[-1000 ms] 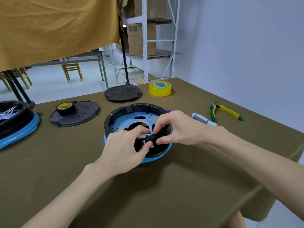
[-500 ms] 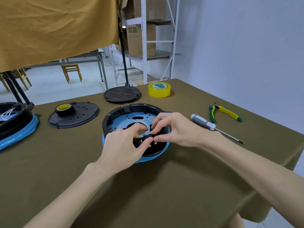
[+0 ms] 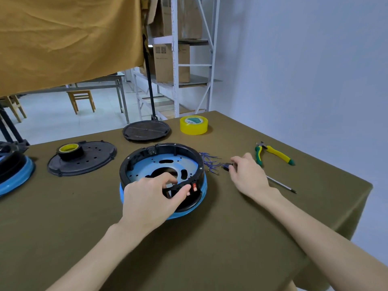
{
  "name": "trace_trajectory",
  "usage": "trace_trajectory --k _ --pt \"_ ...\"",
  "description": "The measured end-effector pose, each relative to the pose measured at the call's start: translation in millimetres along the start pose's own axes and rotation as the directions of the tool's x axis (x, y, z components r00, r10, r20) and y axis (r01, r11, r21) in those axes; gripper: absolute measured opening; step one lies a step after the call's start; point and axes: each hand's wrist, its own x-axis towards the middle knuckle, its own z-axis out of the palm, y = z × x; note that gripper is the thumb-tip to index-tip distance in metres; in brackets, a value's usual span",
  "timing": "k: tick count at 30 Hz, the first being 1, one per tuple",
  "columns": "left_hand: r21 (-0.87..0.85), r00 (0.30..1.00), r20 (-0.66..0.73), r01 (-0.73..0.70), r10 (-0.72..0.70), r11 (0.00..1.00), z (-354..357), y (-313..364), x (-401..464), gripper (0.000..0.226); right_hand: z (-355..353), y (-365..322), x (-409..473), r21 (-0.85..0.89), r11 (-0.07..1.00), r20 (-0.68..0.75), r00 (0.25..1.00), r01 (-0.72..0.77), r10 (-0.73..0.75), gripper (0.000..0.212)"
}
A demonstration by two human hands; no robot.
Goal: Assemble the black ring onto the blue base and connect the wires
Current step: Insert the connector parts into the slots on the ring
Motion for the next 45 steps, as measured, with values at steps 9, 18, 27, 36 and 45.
trace_trajectory --k 9,18,27,36,45 --pt "0.011 0.999 0.032 -0.018 0.018 1.000 1.5 -4.5 1.4 0.054 2.2 6.6 31.0 -0.019 0.989 0.141 0.978 -0.149 0.150 0.020" --pt "-0.001 0.980 0.191 -0.053 0.052 0.999 -8.9 -12.2 2.8 0.058 0.1 -7.0 21.1 0.185 0.982 -0.134 0.990 -0.025 0.050 0.016" --pt "-0.376 0.860 0.476 0.010 0.183 0.927 -22.8 -18.9 4.2 0.049 -46.4 -71.9 -41.0 0.808 0.530 -0.076 0.938 0.257 -0.339 0.004" --pt "-0.355 0.908 0.370 -0.059 0.198 0.933 -22.8 -26.1 2.4 0.030 -38.4 -67.9 -85.6 0.783 0.586 0.070 0.908 0.207 -0.414 0.021" --pt "-0.371 0.943 0.271 -0.080 0.191 0.925 -18.4 -16.3 -5.9 0.029 -30.0 -73.7 -98.5 0.647 0.668 -0.099 0.910 0.366 -0.403 0.019"
